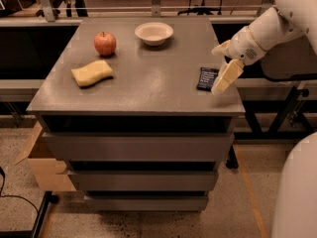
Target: Move rxbar blueberry near paper bowl
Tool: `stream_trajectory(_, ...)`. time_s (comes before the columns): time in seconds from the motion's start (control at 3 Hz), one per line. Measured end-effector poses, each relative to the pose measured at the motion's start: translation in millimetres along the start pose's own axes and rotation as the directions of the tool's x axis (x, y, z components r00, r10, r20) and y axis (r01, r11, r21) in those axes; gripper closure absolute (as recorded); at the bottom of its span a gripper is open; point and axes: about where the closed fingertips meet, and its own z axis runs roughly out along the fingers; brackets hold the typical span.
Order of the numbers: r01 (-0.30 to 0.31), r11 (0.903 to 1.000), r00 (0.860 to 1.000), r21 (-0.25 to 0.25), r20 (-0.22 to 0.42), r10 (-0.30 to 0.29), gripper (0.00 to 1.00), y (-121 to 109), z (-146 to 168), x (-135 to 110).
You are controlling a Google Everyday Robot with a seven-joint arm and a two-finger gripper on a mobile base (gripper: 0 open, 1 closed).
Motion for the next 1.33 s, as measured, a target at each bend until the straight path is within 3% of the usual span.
stream_trajectory(1.0, 0.023, 0.999, 0.998, -0.037, -0.065, -0.026, 0.0, -22.8, 27.9, 21.8)
stream_trajectory(1.33, 0.027, 0.9987, 0.997, -0.043, -0.07, -0.03, 0.2, -22.9, 32.7, 21.6)
